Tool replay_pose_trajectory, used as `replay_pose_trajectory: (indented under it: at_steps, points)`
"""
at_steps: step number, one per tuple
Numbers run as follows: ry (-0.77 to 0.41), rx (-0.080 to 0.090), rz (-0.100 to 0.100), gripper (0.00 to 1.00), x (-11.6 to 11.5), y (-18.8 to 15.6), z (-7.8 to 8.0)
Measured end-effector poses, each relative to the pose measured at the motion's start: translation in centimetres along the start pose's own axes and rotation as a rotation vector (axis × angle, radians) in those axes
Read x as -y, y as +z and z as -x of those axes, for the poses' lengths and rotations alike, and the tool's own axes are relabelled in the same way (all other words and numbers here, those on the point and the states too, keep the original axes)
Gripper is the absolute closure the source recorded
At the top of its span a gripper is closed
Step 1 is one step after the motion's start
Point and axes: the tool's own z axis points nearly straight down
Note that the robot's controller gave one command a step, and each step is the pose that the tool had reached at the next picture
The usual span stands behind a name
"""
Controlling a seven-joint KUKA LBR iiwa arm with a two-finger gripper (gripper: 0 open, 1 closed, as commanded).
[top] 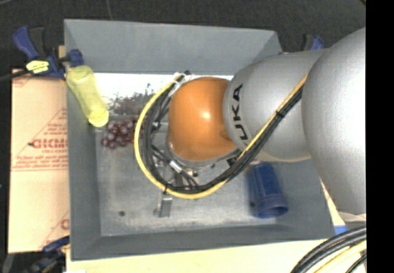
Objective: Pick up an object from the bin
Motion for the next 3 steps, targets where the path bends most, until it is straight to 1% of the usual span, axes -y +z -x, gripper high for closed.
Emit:
replay_pose_trajectory:
  at_steps: [1, 2, 3]
  points:
    - [0.005, 0.008, 0.002, 0.0, 0.1, -0.4, 0.2]
    - [-0.167, 0.008, 0.001, 0.0, -4.2, 7.6, 9.3]
    - [-0.015, 0.021, 0.004, 0.0, -2.0, 1.2, 13.0]
